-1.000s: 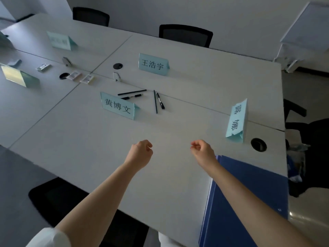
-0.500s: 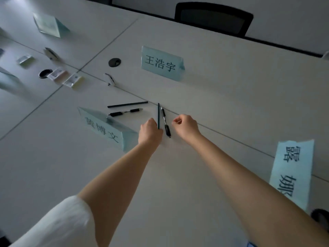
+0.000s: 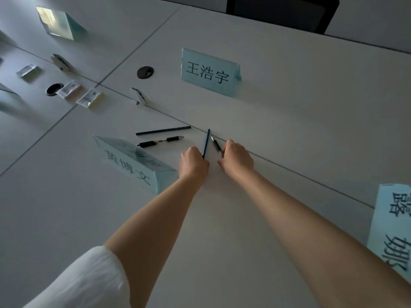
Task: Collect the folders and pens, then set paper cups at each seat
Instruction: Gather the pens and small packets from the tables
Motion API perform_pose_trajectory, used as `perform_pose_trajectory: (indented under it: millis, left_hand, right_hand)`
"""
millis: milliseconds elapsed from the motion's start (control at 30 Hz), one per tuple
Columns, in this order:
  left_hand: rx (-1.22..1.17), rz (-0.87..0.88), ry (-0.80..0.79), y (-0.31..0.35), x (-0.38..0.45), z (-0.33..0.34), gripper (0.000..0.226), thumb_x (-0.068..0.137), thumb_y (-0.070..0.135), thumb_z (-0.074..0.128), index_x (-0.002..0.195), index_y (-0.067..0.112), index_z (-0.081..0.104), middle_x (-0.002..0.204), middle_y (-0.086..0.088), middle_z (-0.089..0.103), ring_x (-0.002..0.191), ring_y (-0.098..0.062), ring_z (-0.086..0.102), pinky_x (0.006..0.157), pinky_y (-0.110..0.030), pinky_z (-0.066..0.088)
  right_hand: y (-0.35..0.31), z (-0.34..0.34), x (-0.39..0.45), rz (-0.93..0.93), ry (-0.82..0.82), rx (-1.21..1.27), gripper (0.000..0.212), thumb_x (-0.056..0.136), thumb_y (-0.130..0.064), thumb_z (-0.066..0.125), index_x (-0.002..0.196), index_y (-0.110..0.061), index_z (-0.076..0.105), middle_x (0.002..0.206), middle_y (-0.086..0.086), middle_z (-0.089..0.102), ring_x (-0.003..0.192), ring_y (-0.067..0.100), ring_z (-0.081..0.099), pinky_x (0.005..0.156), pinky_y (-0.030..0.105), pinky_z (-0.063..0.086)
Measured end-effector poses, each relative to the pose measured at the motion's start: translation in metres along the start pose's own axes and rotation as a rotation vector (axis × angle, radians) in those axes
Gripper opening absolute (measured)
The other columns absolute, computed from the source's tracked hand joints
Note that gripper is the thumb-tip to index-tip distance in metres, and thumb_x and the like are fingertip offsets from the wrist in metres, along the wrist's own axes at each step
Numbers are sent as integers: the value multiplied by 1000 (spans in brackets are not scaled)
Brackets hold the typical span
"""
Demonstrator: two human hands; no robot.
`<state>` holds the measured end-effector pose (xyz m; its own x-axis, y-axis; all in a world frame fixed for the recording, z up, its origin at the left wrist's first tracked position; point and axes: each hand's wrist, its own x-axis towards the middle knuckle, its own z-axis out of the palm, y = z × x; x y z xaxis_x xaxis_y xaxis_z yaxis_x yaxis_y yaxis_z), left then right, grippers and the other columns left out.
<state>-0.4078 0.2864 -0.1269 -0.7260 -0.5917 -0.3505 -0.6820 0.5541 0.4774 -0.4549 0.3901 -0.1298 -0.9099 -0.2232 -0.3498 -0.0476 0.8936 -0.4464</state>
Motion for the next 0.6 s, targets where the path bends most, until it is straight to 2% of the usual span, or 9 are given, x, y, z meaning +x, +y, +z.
perform_pose_trajectory:
  millis: [133, 233, 300, 333, 400, 500, 600]
  left_hand:
    - [-79, 27, -44, 5, -2, -16, 13, 81, 8, 66, 74, 7, 56, 87, -15, 64, 79, -31, 61, 71, -34, 53]
    - [-276, 57, -59, 12, -1, -45, 12, 84, 8, 61, 85, -3, 66, 90, -21, 70, 77, -31, 72, 73, -42, 61]
    - [-294, 113, -49, 13, 5, -71, 17, 87, 10, 56, 89, -3, 66, 88, -18, 69, 77, -31, 71, 72, -42, 61]
    - [-267, 148, -46, 12, 10, -84, 18, 88, 13, 54, 91, -1, 65, 87, -15, 68, 77, -30, 69, 70, -39, 60]
    - [-175, 217, -49, 6, 21, -115, 17, 92, 16, 51, 93, 4, 63, 80, -7, 60, 70, -21, 59, 56, -29, 50]
    - [3, 306, -54, -16, 43, -155, 13, 93, 16, 49, 87, 8, 58, 70, -2, 51, 61, -16, 48, 49, -24, 36]
    - [175, 415, -54, -42, 72, -182, 11, 90, 17, 54, 84, 9, 57, 70, -4, 53, 62, -19, 48, 49, -26, 35]
  right_hand:
    - [11, -2, -14, 40, -29, -17, 31, 85, -14, 54, 113, -5, 46, 118, 16, 55, 107, 35, 57, 78, 34, 44]
    - [10, -9, -25, 73, -53, 78, 30, 81, -15, 52, 108, -3, 46, 115, 17, 56, 104, 35, 57, 73, 33, 41]
    - [1, -13, -31, 71, -35, 152, 28, 83, -14, 50, 107, -2, 44, 112, 19, 57, 101, 36, 58, 71, 34, 41]
    - [-4, -14, -33, 70, -22, 168, 26, 85, -13, 48, 108, -1, 43, 112, 21, 58, 100, 38, 58, 72, 35, 42]
    - [-23, -15, -35, 39, -2, 150, 20, 89, -11, 43, 107, -3, 41, 110, 23, 59, 99, 39, 58, 70, 34, 39]
    - [-47, -13, -34, -76, -36, 79, 4, 93, -11, 35, 96, -8, 36, 104, 24, 60, 84, 34, 54, 66, 32, 35]
    - [-67, -9, -31, -119, -91, 66, 17, 92, -18, 40, 96, -4, 49, 101, 19, 62, 88, 33, 57, 71, 37, 44]
